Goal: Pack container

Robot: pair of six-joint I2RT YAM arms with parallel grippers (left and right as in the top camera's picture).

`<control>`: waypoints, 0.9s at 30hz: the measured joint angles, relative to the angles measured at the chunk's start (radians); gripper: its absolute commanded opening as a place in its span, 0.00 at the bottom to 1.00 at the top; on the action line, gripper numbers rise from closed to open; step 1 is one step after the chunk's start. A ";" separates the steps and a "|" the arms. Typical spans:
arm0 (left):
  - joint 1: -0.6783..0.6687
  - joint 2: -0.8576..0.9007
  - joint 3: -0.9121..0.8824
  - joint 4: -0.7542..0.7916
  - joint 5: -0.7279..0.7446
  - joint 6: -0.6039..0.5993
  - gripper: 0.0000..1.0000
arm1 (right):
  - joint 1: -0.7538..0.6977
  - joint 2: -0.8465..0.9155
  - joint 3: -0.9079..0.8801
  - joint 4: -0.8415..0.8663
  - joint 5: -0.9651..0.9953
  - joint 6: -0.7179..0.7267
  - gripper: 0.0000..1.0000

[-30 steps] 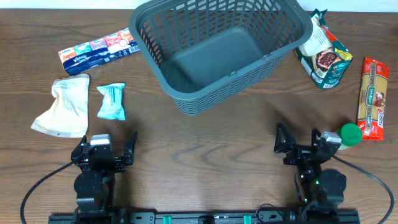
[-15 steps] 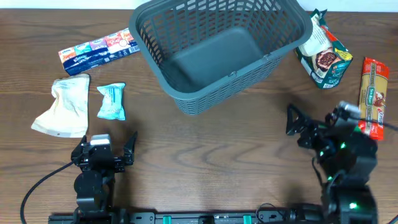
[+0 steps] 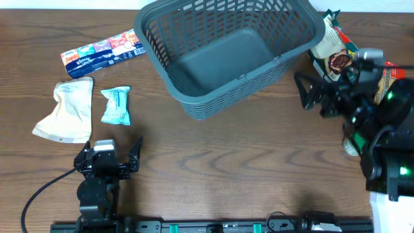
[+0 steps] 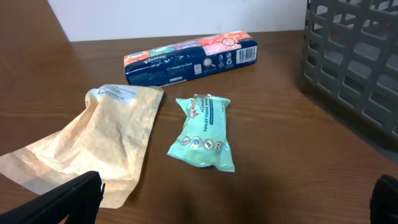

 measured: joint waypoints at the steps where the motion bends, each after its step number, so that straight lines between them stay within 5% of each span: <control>1: 0.000 0.000 0.000 0.000 0.000 0.000 0.99 | 0.000 0.008 0.005 0.016 -0.019 -0.006 0.99; 6: 0.000 0.000 0.000 0.000 0.000 0.000 0.99 | 0.000 0.060 0.023 0.096 -0.081 -0.019 0.92; 18: 0.000 0.000 0.000 0.000 0.000 0.000 0.99 | 0.122 0.423 0.293 -0.047 0.019 -0.071 0.89; 22: 0.000 0.000 0.000 0.000 0.000 0.000 0.99 | 0.187 0.522 0.443 -0.114 0.130 -0.110 0.61; 23: 0.000 0.000 0.000 0.000 0.000 0.000 0.99 | 0.198 0.546 0.473 -0.120 0.160 -0.115 0.48; 24: 0.000 0.000 0.000 0.000 0.000 0.000 0.98 | 0.212 0.578 0.510 -0.129 0.203 -0.116 0.19; 25: 0.000 0.000 0.000 0.000 0.000 0.000 0.98 | 0.220 0.602 0.532 -0.129 0.233 -0.122 0.03; 27: 0.000 0.000 0.000 0.000 0.000 0.000 0.99 | 0.231 0.655 0.569 -0.130 0.303 -0.119 0.01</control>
